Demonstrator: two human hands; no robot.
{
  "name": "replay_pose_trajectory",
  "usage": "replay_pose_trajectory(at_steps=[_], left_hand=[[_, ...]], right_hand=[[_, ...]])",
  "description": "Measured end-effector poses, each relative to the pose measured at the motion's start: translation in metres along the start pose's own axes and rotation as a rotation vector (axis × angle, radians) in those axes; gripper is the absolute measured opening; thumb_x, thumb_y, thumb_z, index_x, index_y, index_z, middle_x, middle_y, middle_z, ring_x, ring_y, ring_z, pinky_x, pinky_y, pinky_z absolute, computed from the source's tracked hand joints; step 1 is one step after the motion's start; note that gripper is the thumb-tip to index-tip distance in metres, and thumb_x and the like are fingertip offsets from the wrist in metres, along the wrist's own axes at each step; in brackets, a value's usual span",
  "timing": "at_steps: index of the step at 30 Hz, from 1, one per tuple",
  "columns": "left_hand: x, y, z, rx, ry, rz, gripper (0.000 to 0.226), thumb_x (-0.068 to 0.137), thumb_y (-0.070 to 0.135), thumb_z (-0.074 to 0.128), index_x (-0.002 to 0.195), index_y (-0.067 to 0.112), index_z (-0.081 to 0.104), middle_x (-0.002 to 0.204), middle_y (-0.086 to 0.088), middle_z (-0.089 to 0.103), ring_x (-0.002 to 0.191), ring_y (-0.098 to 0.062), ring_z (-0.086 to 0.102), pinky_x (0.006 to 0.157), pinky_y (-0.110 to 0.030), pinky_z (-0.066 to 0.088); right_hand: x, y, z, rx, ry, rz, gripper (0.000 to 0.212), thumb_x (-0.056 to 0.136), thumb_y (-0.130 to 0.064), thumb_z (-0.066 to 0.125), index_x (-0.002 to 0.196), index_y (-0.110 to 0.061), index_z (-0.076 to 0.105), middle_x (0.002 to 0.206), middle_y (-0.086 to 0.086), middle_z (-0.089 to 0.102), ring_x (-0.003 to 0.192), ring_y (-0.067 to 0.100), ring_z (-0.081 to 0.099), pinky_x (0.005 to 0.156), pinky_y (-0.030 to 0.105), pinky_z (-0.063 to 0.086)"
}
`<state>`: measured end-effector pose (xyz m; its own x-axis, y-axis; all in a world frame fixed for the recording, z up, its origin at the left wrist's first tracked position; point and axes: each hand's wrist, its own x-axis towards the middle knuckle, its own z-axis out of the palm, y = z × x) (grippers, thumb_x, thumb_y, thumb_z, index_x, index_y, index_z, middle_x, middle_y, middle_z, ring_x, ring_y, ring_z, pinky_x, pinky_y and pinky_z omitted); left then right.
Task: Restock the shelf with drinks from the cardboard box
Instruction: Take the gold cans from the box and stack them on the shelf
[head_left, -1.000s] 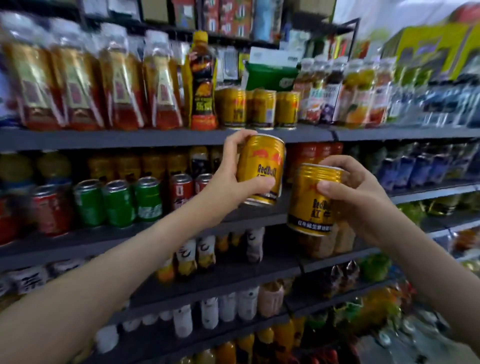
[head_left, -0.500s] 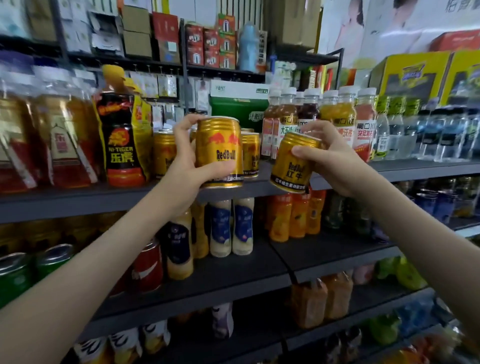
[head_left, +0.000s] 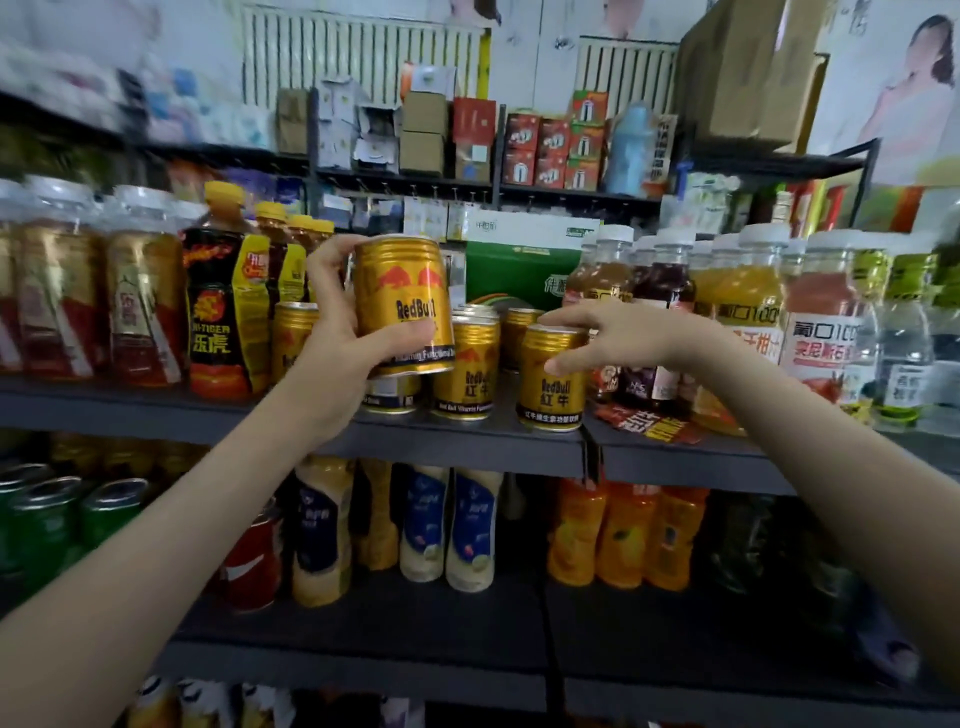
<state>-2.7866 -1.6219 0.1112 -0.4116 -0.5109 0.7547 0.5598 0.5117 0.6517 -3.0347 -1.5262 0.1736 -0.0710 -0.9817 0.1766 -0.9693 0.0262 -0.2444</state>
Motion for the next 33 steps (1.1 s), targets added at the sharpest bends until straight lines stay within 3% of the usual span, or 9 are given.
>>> replay_pose_trajectory(at_steps=[4, 7, 10, 13, 18, 21, 24, 27, 33], left_hand=[[0.006, 0.004, 0.006, 0.068, 0.008, -0.018, 0.074, 0.059, 0.026, 0.076, 0.113, 0.045, 0.03, 0.124, -0.006, 0.046, 0.1, -0.022, 0.063, 0.072, -0.036, 0.054], [0.011, 0.002, 0.011, 0.092, 0.005, -0.025, 0.076, 0.057, 0.026, 0.077, 0.114, 0.044, 0.03, 0.123, -0.004, 0.046, 0.098, -0.022, 0.064, 0.074, -0.037, 0.054], [0.015, 0.002, 0.013, 0.124, -0.013, -0.029, 0.077, 0.057, 0.027, 0.078, 0.114, 0.045, 0.029, 0.124, -0.006, 0.045, 0.101, -0.027, 0.062, 0.077, -0.039, 0.054], [0.019, 0.002, 0.009, 0.15, -0.02, -0.024, 0.076, 0.057, 0.029, 0.078, 0.113, 0.048, 0.03, 0.126, -0.006, 0.044, 0.103, -0.029, 0.061, 0.077, -0.038, 0.055], [0.028, 0.004, 0.002, 0.175, -0.025, 0.0, 0.079, 0.057, 0.029, 0.079, 0.116, 0.046, 0.029, 0.126, -0.007, 0.045, 0.103, -0.031, 0.061, 0.078, -0.039, 0.055], [0.032, 0.003, -0.002, 0.179, -0.033, 0.015, 0.08, 0.063, 0.019, 0.078, 0.118, 0.045, 0.027, 0.123, -0.006, 0.046, 0.101, -0.03, 0.062, 0.077, -0.038, 0.055], [0.036, 0.0, -0.005, 0.16, -0.048, 0.022, 0.078, 0.063, 0.018, 0.078, 0.116, 0.047, 0.028, 0.123, -0.006, 0.046, 0.099, -0.027, 0.064, 0.077, -0.038, 0.055], [0.039, -0.003, -0.012, 0.153, -0.051, 0.029, 0.079, 0.059, 0.026, 0.079, 0.116, 0.048, 0.029, 0.125, -0.008, 0.047, 0.097, -0.023, 0.066, 0.077, -0.037, 0.055], [0.042, -0.007, -0.018, 0.127, -0.047, 0.051, 0.076, 0.064, 0.015, 0.076, 0.115, 0.047, 0.029, 0.12, -0.005, 0.049, 0.094, -0.019, 0.067, 0.076, -0.035, 0.055]], right_hand=[[0.005, -0.002, 0.0, -0.267, -0.031, -0.096, 0.093, 0.08, -0.049, 0.069, 0.152, -0.03, 0.013, 0.157, -0.002, 0.015, 0.143, 0.021, 0.013, 0.116, 0.045, 0.019], [0.001, 0.004, 0.009, -0.283, 0.076, -0.165, 0.105, 0.074, -0.044, 0.078, 0.152, -0.033, 0.008, 0.154, -0.003, 0.018, 0.139, 0.018, 0.016, 0.112, 0.04, 0.021], [-0.008, 0.009, 0.018, -0.356, 0.22, -0.283, 0.102, 0.073, -0.043, 0.079, 0.151, -0.033, 0.014, 0.148, -0.002, 0.029, 0.132, 0.016, 0.025, 0.111, 0.036, 0.025], [-0.012, 0.015, 0.031, -0.393, 0.242, -0.365, 0.1, 0.072, -0.041, 0.08, 0.15, -0.035, 0.016, 0.145, -0.005, 0.03, 0.13, 0.014, 0.027, 0.109, 0.031, 0.027], [-0.011, 0.012, 0.041, -0.088, 0.272, -0.339, 0.102, 0.075, -0.041, 0.078, 0.151, -0.032, 0.011, 0.15, -0.007, 0.023, 0.129, 0.0, 0.019, 0.107, 0.022, 0.021], [-0.006, 0.007, 0.04, 0.065, 0.275, -0.279, 0.081, 0.078, -0.038, 0.076, 0.143, -0.033, 0.028, 0.148, -0.007, 0.027, 0.132, 0.004, 0.027, 0.109, 0.027, 0.027], [0.002, 0.006, 0.032, 0.051, 0.244, -0.22, 0.074, 0.077, -0.029, 0.078, 0.139, -0.032, 0.037, 0.145, -0.01, 0.037, 0.132, 0.008, 0.033, 0.103, 0.023, 0.026], [0.02, 0.007, 0.026, 0.042, 0.247, -0.152, 0.078, 0.078, -0.027, 0.078, 0.142, -0.035, 0.034, 0.145, -0.005, 0.032, 0.135, 0.015, 0.029, 0.101, 0.024, 0.022], [0.073, 0.015, 0.027, -0.035, 0.233, -0.071, 0.079, 0.076, -0.03, 0.078, 0.142, -0.031, 0.036, 0.143, 0.001, 0.033, 0.129, 0.021, 0.037, 0.104, 0.033, 0.033]])
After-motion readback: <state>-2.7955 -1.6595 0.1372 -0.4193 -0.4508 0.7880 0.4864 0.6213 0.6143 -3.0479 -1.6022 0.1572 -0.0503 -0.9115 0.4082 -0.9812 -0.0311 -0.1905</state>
